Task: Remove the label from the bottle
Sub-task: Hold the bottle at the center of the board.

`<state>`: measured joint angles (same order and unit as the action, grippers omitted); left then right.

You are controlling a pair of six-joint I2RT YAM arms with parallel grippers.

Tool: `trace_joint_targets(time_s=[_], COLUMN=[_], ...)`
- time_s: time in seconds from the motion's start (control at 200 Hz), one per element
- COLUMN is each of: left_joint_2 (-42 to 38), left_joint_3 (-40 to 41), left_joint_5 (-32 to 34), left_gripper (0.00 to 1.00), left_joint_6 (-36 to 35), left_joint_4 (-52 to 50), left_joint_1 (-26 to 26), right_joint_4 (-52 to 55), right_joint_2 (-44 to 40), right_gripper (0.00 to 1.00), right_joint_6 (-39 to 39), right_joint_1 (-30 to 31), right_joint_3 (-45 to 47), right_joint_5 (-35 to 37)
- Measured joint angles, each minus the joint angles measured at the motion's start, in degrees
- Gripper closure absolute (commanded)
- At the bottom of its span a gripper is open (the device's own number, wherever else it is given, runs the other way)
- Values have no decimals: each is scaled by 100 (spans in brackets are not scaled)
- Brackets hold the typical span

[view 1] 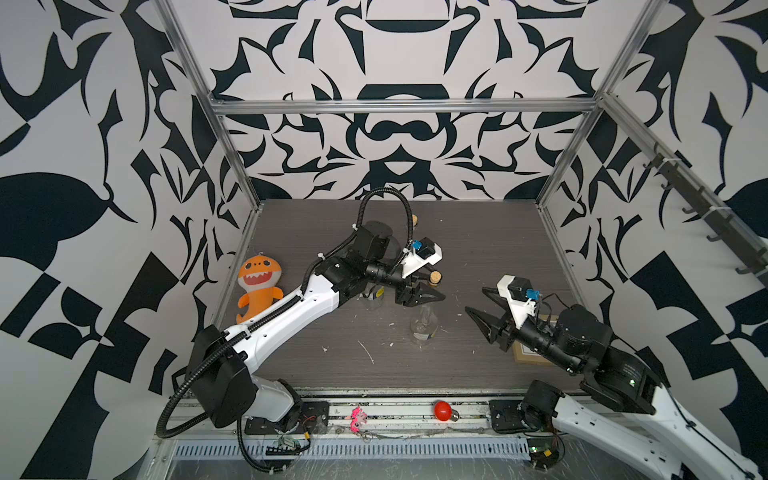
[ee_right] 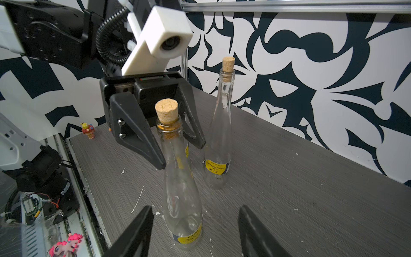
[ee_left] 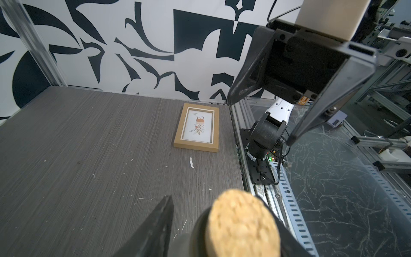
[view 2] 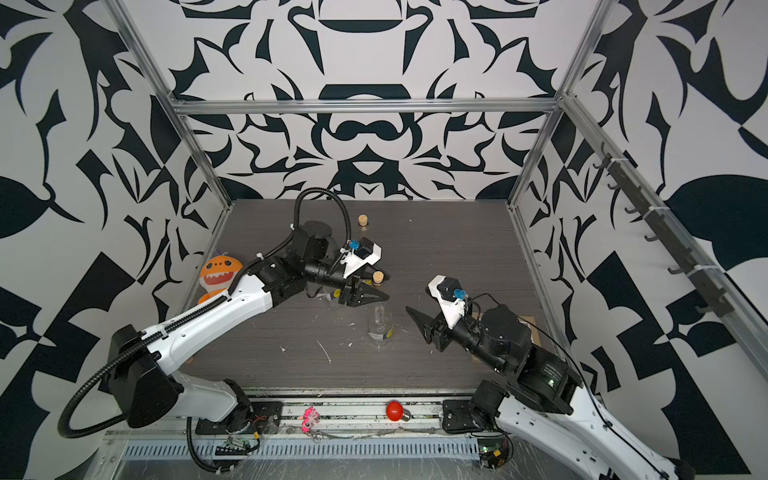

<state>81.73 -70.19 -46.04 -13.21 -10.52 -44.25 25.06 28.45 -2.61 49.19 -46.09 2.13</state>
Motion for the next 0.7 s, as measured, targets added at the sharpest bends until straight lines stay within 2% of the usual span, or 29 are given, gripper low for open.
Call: trace_joint_targets(time_s=[0.045, 0.265, 0.45, 0.645, 0.7], left_joint_2=[2, 4, -15, -225, -330], left_joint_3=[-15, -83, -87, -50, 0], left_joint_5=[39, 387, 529, 1086, 1335], left_gripper=[58, 70, 84, 100, 100], left_joint_6=[-33, -66, 96, 273, 302], left_joint_4=[2, 26, -7, -170, -203], left_joint_1=[0, 4, 20, -22, -72], right_joint_4=[0, -2, 0, -20, -42], right_joint_2=[20, 55, 55, 173, 240], right_gripper=[36, 36, 36, 36, 36], right_joint_6=[0, 0, 0, 0, 0], right_joint_1=[0, 0, 0, 0, 0], right_joint_3=[0, 2, 4, 33, 72], right_joint_5=[-26, -120, -208, -343, -363])
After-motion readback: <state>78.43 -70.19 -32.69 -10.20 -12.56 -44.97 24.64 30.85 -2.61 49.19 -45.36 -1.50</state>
